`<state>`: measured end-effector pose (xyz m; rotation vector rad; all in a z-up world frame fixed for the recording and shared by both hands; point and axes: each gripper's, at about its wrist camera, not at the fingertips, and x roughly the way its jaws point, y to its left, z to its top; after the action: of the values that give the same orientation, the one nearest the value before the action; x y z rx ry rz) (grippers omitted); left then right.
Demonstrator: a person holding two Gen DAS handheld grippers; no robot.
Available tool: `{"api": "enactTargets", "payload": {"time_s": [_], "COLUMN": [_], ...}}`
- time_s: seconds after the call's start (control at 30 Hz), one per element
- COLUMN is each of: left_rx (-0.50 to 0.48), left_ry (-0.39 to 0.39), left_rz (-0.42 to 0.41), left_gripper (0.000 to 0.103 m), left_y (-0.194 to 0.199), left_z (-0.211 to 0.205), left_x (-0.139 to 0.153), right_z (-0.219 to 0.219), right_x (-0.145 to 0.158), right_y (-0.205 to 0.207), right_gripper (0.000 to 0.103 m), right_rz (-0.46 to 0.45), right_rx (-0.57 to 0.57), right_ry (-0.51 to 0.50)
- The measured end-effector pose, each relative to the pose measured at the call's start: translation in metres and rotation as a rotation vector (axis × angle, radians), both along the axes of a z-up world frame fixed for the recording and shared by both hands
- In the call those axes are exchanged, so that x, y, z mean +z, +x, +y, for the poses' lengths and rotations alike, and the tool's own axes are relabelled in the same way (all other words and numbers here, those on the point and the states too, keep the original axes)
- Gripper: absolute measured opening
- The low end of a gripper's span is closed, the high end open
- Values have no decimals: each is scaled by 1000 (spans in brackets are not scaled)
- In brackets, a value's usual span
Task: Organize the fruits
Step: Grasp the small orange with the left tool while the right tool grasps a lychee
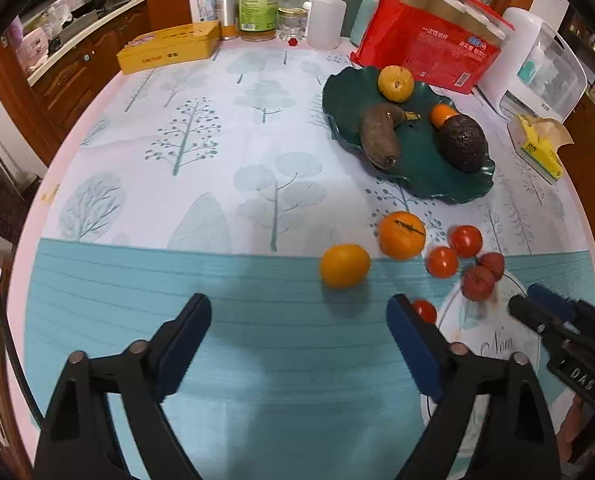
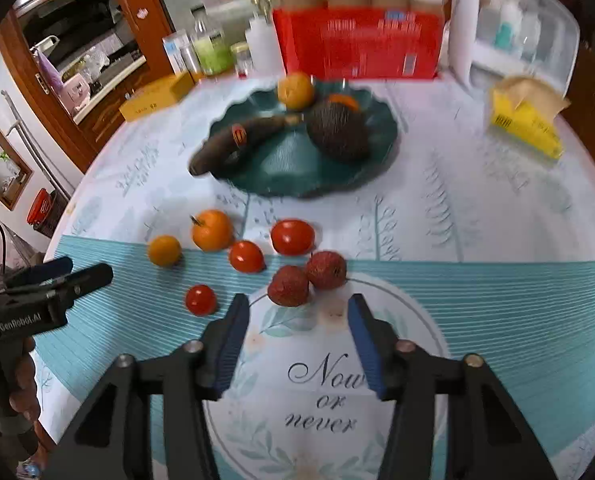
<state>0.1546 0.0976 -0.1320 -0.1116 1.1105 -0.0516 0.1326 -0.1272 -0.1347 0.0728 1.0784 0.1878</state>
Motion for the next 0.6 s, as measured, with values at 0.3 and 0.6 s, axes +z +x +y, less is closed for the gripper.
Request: {"api": "enactTargets", "payload": {"time_s": [0.3,0.6], "left_rx": [-58,-116], "left_ry": [16,-14], "left_rz": [27,51], "left_gripper": [72,56], "left_y": [34,44], "left_z": [-15,-25], "left_x": [-24,-33], "right_z": [2,8], "right_x": [-35,-40], "right_y": [19,30], "right_gripper": [41,37], "right_rz": [75,69], "right_rx": [29,56], "right_ry": [58,90]}}
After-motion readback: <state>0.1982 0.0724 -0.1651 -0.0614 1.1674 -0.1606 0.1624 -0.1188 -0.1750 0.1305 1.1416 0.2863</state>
